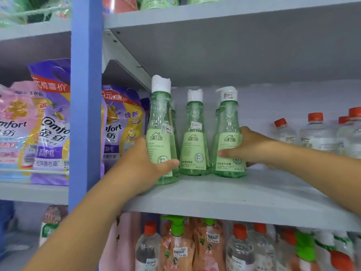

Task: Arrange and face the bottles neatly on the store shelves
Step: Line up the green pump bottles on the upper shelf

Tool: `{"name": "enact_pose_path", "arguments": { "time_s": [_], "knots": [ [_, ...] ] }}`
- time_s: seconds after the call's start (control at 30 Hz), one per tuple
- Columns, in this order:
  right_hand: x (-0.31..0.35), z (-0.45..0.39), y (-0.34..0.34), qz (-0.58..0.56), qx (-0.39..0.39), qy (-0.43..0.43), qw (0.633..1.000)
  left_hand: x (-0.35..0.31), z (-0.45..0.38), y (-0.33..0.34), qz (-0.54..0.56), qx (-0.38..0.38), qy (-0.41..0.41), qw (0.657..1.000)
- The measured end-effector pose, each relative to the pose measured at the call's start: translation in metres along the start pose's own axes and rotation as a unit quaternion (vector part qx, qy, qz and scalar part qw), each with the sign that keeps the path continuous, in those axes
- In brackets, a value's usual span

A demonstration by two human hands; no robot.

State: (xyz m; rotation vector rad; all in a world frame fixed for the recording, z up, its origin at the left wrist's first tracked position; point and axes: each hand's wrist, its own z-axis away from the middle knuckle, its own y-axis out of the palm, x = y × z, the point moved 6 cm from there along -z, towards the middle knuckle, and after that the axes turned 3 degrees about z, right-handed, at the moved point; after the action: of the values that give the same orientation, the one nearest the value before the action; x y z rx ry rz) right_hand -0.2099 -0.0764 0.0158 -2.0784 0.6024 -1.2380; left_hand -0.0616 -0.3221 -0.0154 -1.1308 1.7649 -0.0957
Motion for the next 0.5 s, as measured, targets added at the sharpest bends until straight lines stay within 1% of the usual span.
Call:
{"name": "enact_pose_path", "arguments": {
  "time_s": [0.13, 0.4, 0.5],
  "knots": [
    [-0.002, 0.003, 0.003, -0.009, 0.005, -0.02, 1.0, 0.003, -0.001, 0.0, 0.005, -0.019, -0.016, 1.0],
    [0.003, 0.015, 0.005, -0.003, -0.002, -0.034, 0.999, 0.006, 0.002, 0.0, 0.031, -0.037, 0.01, 0.999],
    [-0.003, 0.013, 0.005, 0.009, -0.008, -0.015, 1.0, 0.009, 0.001, 0.0, 0.039, -0.045, 0.006, 0.998]
  ]
}}
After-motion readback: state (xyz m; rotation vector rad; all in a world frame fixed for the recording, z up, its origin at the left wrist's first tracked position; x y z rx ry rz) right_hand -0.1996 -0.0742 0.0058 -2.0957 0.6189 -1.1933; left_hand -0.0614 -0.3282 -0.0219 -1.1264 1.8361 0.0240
